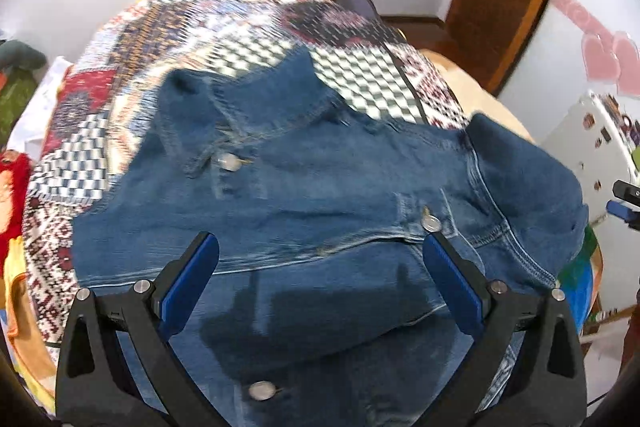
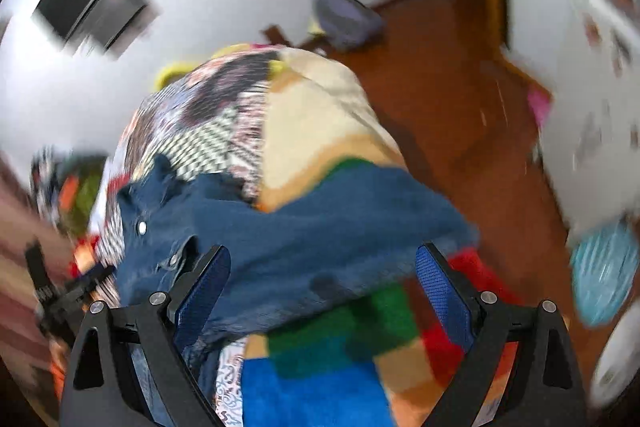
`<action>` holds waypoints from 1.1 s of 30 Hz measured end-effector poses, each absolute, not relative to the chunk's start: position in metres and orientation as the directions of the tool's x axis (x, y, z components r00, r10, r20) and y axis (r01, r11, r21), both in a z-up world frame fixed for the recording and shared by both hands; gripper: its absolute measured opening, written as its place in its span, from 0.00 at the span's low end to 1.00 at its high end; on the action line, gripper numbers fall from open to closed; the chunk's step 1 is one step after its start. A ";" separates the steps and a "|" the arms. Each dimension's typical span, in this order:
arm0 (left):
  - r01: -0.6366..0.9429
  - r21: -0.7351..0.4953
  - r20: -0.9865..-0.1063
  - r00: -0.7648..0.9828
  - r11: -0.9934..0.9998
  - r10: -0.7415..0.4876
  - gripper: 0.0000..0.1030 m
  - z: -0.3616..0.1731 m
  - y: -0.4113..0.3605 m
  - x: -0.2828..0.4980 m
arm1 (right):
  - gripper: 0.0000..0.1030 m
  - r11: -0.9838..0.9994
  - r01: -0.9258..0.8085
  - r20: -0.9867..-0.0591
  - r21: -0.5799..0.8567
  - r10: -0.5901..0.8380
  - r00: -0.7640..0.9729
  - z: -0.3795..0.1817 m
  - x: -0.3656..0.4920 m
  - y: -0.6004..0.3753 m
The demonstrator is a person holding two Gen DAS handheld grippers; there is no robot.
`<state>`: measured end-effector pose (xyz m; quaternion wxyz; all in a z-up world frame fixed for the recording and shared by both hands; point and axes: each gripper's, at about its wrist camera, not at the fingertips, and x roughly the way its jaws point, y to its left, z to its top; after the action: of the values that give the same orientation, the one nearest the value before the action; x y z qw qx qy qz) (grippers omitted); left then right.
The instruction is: Fold large clothes
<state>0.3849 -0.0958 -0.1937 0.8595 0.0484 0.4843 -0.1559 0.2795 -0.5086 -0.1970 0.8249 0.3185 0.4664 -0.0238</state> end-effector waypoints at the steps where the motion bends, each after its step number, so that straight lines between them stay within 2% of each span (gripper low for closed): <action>1: 0.324 -0.065 -0.852 0.474 0.944 -0.221 1.00 -0.198 -0.101 0.385 | 0.90 0.761 0.365 -0.779 0.537 0.280 0.561 -0.208 0.276 -0.518; 5: 0.356 -0.041 -0.878 0.433 0.934 -0.204 1.00 -0.218 -0.121 0.385 | 0.90 0.670 0.436 -0.768 0.600 0.330 0.549 -0.240 0.270 -0.542; 12: 0.365 -0.034 -0.899 0.396 0.930 -0.188 1.00 -0.238 -0.130 0.381 | 0.88 0.527 0.452 -0.677 0.720 0.388 0.625 -0.272 0.279 -0.560; 15: 0.347 -0.054 -0.900 0.390 0.936 -0.197 1.00 -0.239 -0.125 0.382 | 0.76 0.466 0.467 -0.650 0.752 0.406 0.642 -0.287 0.291 -0.566; 16: 0.340 -0.058 -0.901 0.387 0.938 -0.197 1.00 -0.239 -0.123 0.383 | 0.67 0.453 0.473 -0.647 0.756 0.405 0.646 -0.291 0.293 -0.568; 20: 0.318 -0.073 -0.904 0.379 0.945 -0.197 1.00 -0.241 -0.120 0.384 | 0.44 0.413 0.506 -0.648 0.757 0.373 0.664 -0.303 0.301 -0.573; 22: 0.312 -0.069 -0.905 0.381 0.948 -0.191 1.00 -0.240 -0.118 0.382 | 0.28 0.409 0.503 -0.641 0.761 0.364 0.676 -0.301 0.303 -0.574; 25: 0.308 -0.068 -0.900 0.392 0.949 -0.192 1.00 -0.236 -0.116 0.380 | 0.19 0.430 0.487 -0.637 0.760 0.349 0.687 -0.289 0.304 -0.571; 28: 0.304 -0.074 -0.888 0.414 0.950 -0.202 1.00 -0.227 -0.111 0.376 | 0.16 0.503 0.452 -0.639 0.737 0.302 0.707 -0.260 0.304 -0.565; 33: 0.297 -0.097 -0.860 0.455 0.950 -0.230 1.00 -0.207 -0.099 0.369 | 0.14 0.595 0.328 -0.569 0.734 0.273 0.776 -0.192 0.306 -0.548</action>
<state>0.3692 -0.0992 -0.2069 0.8523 0.0334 0.4985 -0.1547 0.3061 -0.5484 -0.1918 0.8280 0.4499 0.3344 -0.0166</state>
